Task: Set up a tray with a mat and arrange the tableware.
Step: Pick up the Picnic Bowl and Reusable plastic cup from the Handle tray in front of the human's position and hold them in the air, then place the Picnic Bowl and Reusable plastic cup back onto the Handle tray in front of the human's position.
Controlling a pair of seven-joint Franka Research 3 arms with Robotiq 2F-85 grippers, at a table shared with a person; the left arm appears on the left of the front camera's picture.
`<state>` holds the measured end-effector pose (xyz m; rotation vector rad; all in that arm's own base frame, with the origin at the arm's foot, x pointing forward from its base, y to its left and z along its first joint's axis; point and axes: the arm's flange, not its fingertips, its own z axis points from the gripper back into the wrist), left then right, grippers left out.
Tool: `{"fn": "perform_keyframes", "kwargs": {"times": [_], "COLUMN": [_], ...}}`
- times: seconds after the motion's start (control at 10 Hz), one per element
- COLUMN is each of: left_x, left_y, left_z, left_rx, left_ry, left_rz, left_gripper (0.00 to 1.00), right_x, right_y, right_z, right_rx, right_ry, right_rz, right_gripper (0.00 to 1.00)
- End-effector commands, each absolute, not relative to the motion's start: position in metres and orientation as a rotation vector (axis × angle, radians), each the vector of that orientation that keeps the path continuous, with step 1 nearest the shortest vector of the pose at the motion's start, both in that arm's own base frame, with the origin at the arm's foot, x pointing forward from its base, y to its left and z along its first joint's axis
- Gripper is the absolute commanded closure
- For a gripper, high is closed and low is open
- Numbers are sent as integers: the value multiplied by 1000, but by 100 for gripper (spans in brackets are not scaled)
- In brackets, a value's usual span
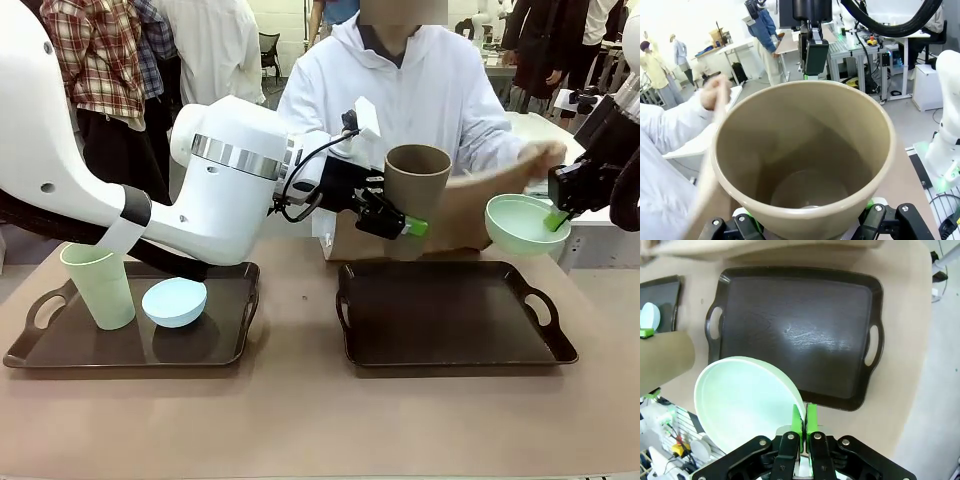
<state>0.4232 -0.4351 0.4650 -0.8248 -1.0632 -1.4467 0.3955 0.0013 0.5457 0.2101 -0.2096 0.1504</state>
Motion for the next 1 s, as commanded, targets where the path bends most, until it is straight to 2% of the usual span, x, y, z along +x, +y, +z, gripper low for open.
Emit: {"fn": "perform_keyframes", "kwargs": {"times": [0.0, 0.9], "left_x": [422, 422], "left_y": [-436, -436], "left_z": [465, 465], "left_rx": [-834, -834], "left_ry": [-1068, -1068], "left_rz": [-1461, -1461], "left_gripper": [74, 74], "right_x": [396, 396], "right_y": [1, 1], "right_z": [546, 546], "right_rx": [209, 209], "right_ry": [-215, -215], "right_rz": [152, 152], "right_gripper": [100, 100]}}
